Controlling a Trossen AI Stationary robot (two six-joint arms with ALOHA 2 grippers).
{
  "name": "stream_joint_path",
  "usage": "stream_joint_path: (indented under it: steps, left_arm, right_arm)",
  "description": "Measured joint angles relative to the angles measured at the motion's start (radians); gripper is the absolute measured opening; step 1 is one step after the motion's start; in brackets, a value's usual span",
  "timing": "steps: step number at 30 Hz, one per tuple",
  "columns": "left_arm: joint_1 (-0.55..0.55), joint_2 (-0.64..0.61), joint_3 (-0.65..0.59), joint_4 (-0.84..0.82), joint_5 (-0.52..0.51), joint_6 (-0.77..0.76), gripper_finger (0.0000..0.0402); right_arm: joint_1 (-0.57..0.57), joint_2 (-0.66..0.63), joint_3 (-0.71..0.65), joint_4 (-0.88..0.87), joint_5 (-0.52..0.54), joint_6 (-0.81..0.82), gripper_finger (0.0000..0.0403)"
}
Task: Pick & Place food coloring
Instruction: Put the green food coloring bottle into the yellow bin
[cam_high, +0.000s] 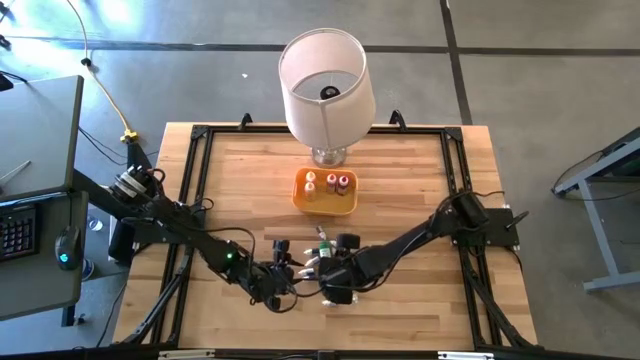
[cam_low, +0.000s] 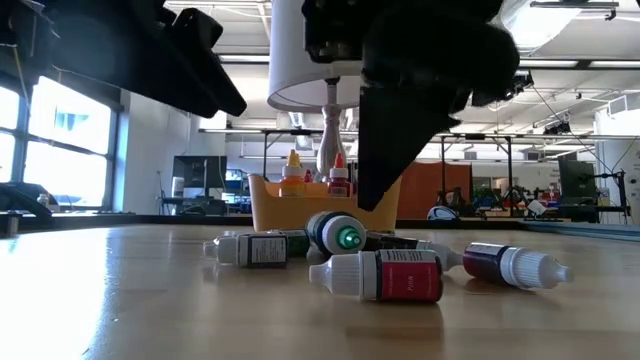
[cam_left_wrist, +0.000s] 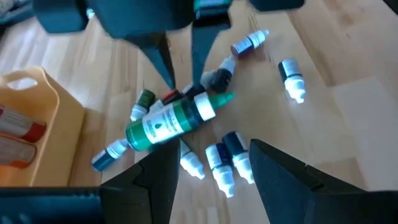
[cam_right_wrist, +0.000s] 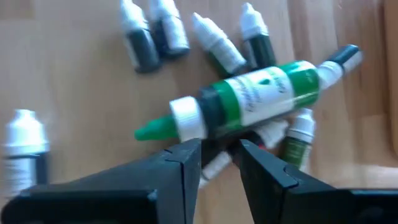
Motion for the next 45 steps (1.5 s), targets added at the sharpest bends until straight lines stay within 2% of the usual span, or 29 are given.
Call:
stream_joint_path:
  steps: [7, 15, 19, 25, 29, 33, 39, 45]
  left_arm:
    - [0.041, 0.000, 0.000, -0.010, 0.018, 0.023, 0.0188]
    - [0.111, 0.000, 0.000, -0.020, 0.110, 0.049, 0.0188]
    - [0.126, 0.001, 0.001, -0.061, 0.140, 0.165, 0.0188]
    - [0.130, 0.007, 0.002, -0.086, 0.137, 0.453, 0.0188]
    - [0.167, 0.013, 0.002, -0.090, 0.154, 0.516, 0.0188]
    - [0.200, 0.035, 0.002, -0.097, 0.202, 0.484, 0.0188]
    - [0.207, 0.080, 0.000, -0.122, 0.177, 0.439, 0.0188]
    - [0.210, 0.107, 0.004, -0.108, 0.194, 0.454, 0.0188]
  right_arm:
    - [-0.063, 0.007, 0.000, -0.003, -0.010, -0.058, 0.0082]
    - [-0.116, 0.089, 0.000, 0.057, -0.071, -0.150, 0.0080]
    - [-0.130, 0.096, 0.000, 0.113, -0.070, -0.209, 0.0080]
    - [-0.159, 0.099, 0.000, 0.169, -0.074, -0.251, 0.0080]
    - [-0.168, 0.101, -0.001, 0.197, -0.039, -0.256, 0.0080]
    - [-0.175, 0.103, -0.005, 0.257, -0.027, -0.273, 0.0080]
    - [-0.174, 0.107, -0.007, 0.312, 0.029, -0.351, 0.0080]
    - [-0.176, 0.096, 0.001, 0.189, 0.073, -0.357, 0.0080]
